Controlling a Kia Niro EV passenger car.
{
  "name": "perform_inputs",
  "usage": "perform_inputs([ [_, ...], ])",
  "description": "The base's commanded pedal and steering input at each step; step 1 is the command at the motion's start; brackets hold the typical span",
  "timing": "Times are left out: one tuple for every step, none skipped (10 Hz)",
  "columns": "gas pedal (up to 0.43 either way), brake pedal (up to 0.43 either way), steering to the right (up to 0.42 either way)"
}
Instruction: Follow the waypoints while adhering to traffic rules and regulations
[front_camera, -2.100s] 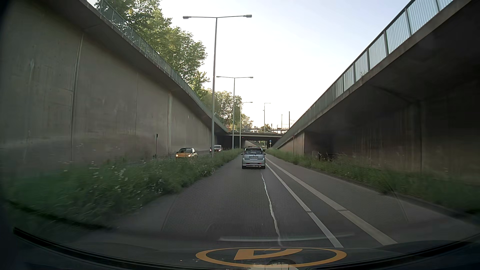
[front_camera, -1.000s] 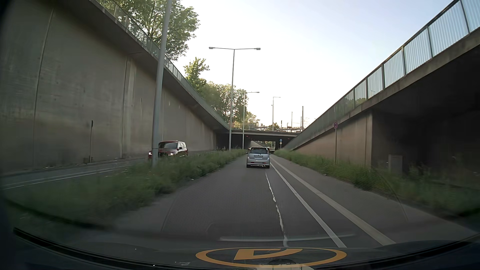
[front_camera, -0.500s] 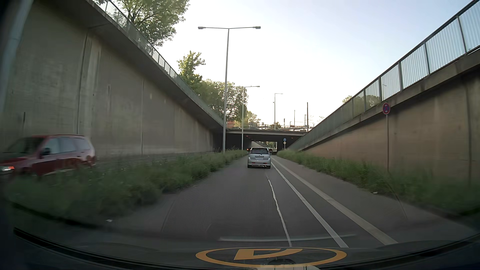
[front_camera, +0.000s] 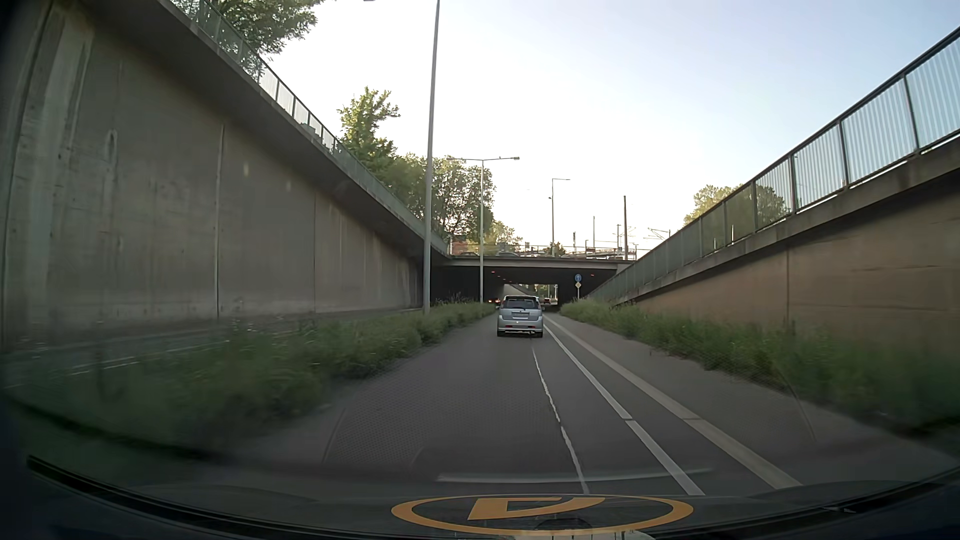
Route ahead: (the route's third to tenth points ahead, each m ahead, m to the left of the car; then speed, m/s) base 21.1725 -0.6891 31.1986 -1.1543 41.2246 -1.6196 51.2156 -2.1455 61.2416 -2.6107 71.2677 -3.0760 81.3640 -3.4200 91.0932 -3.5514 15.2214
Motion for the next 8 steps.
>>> perform_inputs([
  [0.13, 0.0, -0.001],
  [0.13, 0.0, -0.001],
  [0.13, 0.0, -0.001],
  [0.13, 0.0, -0.001],
  [0.13, 0.0, -0.001],
  [0.138, 0.0, -0.001],
  [0.138, 0.0, -0.001],
  [0.138, 0.0, -0.001],
])
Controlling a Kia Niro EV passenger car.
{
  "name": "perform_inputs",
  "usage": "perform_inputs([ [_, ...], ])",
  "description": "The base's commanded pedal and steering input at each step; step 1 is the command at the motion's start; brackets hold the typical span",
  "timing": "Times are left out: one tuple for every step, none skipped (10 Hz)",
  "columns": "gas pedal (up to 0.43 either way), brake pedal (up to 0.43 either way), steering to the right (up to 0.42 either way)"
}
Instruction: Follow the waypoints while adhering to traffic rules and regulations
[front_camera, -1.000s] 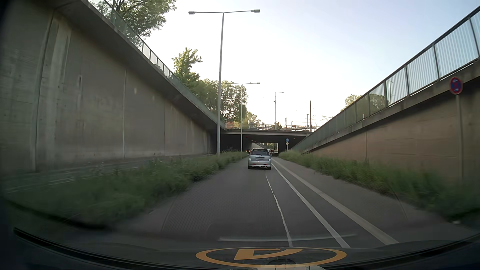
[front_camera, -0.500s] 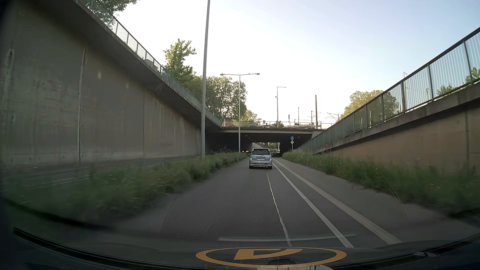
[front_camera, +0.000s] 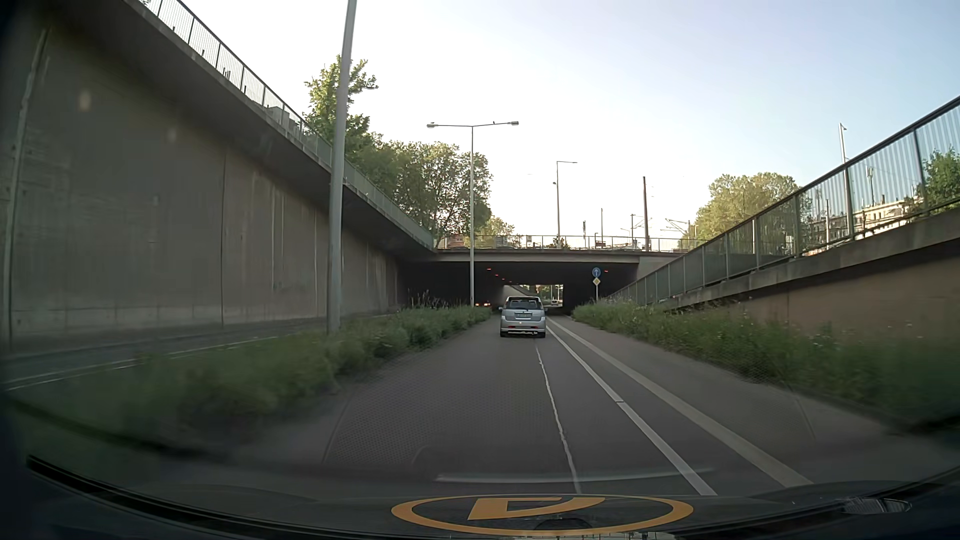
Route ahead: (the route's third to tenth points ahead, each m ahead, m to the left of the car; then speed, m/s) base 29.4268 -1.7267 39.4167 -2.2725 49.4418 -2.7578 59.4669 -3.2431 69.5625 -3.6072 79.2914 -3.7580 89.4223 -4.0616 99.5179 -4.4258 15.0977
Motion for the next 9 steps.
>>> perform_inputs([
  [0.157, 0.0, -0.001],
  [0.177, 0.0, -0.001],
  [0.177, 0.0, -0.001],
  [0.177, 0.0, -0.001],
  [0.177, 0.0, -0.001],
  [0.177, 0.0, -0.001],
  [0.169, 0.0, -0.001],
  [0.169, 0.0, -0.001],
  [0.169, 0.0, -0.001],
])
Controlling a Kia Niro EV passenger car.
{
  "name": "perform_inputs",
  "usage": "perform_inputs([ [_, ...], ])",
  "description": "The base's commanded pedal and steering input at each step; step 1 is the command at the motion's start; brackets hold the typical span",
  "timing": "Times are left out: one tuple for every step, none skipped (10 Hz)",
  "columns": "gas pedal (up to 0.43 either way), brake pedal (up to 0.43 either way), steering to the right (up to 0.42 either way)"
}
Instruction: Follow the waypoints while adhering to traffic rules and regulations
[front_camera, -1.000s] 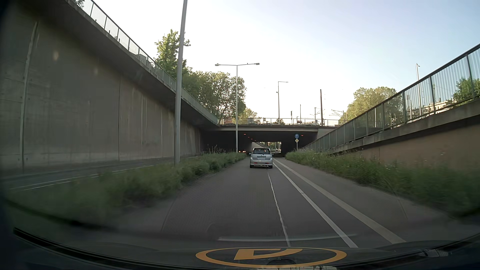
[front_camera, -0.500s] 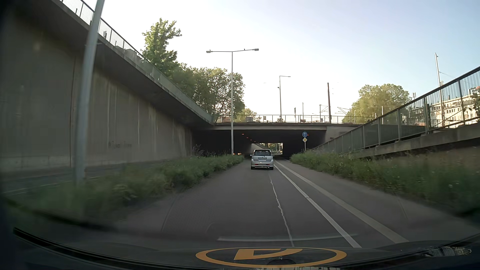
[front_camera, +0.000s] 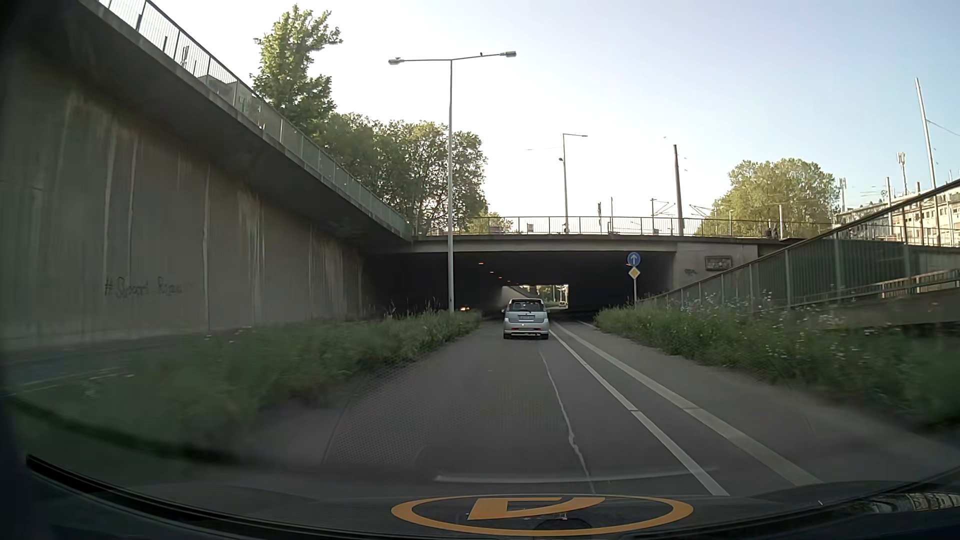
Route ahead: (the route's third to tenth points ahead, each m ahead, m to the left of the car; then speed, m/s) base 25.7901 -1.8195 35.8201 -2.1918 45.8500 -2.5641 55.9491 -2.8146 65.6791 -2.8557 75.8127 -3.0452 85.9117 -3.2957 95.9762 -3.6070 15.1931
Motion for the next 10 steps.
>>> perform_inputs([
  [0.169, 0.0, -0.001],
  [0.169, 0.0, -0.001],
  [0.169, 0.0, -0.001],
  [0.169, 0.0, -0.001],
  [0.169, 0.0, 0.0],
  [0.169, 0.0, 0.0],
  [0.169, 0.0, 0.0],
  [0.169, 0.0, 0.0],
  [0.169, 0.0, 0.0],
  [0.169, 0.0, 0.0],
])
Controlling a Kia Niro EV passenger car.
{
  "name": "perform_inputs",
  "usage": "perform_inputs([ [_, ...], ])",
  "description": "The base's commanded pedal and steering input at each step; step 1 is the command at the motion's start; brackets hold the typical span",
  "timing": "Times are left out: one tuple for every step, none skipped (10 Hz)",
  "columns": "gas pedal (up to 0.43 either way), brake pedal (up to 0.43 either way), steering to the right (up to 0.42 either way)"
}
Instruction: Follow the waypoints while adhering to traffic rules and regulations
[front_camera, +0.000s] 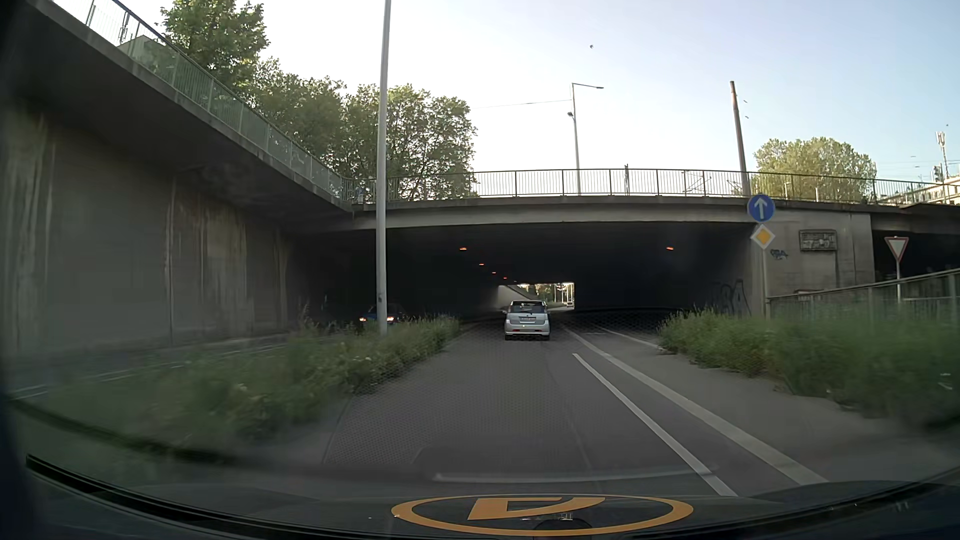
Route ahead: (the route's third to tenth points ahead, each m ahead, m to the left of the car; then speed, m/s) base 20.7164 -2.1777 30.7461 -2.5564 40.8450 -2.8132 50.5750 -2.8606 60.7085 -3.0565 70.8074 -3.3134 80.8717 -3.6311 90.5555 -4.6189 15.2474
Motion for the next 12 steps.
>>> perform_inputs([
  [0.169, 0.0, 0.0],
  [0.169, 0.0, 0.0],
  [0.157, 0.0, 0.0],
  [0.157, 0.0, 0.0],
  [0.157, 0.0, 0.0],
  [0.157, 0.0, 0.0],
  [0.157, 0.0, 0.0],
  [0.157, 0.0, 0.0],
  [0.157, 0.0, 0.0],
  [0.169, 0.0, 0.0],
  [0.169, 0.0, 0.001],
  [0.169, 0.0, 0.0],
])
